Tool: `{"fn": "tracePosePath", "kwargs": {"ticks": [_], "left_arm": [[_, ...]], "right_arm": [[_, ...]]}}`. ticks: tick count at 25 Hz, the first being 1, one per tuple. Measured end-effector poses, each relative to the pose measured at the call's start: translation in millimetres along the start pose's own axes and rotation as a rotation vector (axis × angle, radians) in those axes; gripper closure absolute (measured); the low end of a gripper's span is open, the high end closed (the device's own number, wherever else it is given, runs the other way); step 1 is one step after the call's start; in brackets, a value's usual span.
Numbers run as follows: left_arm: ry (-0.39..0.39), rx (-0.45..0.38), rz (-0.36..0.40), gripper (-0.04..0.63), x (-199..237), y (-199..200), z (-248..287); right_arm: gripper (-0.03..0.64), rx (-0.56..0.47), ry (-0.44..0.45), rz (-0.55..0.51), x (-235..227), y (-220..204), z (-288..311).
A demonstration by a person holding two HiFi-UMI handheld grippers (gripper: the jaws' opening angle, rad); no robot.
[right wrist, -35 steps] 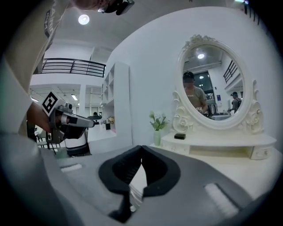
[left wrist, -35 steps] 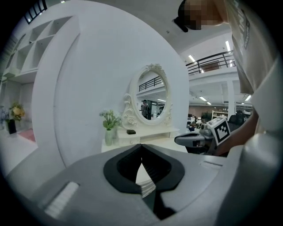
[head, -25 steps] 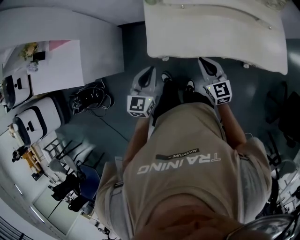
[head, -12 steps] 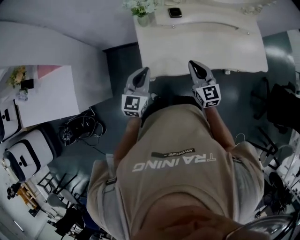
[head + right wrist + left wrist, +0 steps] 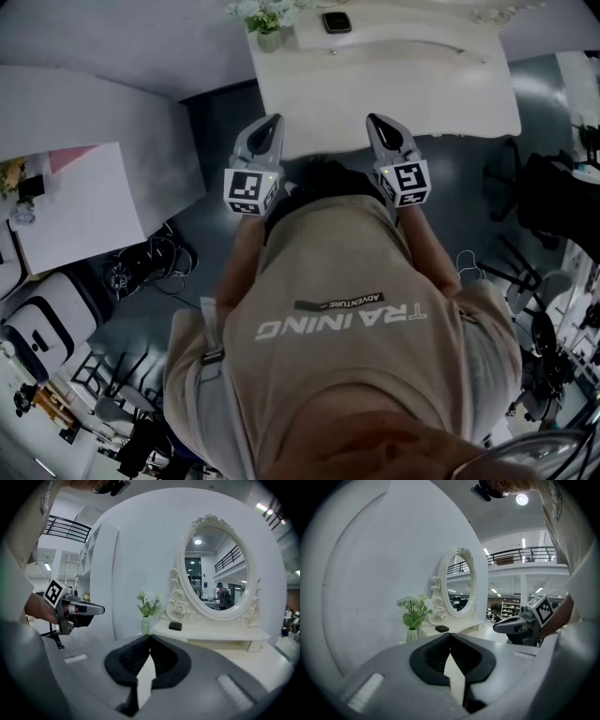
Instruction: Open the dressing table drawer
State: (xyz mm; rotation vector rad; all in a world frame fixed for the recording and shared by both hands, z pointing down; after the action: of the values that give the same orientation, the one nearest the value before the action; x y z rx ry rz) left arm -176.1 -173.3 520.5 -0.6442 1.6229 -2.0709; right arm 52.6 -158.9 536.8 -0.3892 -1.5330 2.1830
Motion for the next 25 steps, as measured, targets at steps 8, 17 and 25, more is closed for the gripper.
{"fn": "tracePosePath", "kwargs": {"ticks": [8, 17, 25], "left_arm": [[0.038, 0.074, 0.012, 0.588, 28.2, 10.9, 48.7], [0.04, 0.119, 0.013, 0.588, 37.9, 4.0, 131.2], [0.018, 0.182, -0.024, 0.588, 34.4, -7.6, 161.0]], "right_arm": [[0.614, 0.04, 0.024, 0.045, -43.5, -11.9, 86.1], [0.613, 0.079, 0.001, 0.075, -97.6, -42.2, 178.6], [0.612, 0.154, 0.003, 0.147, -104.6, -67.9, 225.7]]}}
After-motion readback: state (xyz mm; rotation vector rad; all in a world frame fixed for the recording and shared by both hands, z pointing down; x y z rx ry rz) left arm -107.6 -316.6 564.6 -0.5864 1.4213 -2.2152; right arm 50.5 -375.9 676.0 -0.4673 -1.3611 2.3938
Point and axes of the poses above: the fingertips, and each gripper's own axes: z forward along the fingers, x to its left, y out of its top, the point moved 4 cm from there along -z, backward along the fingers
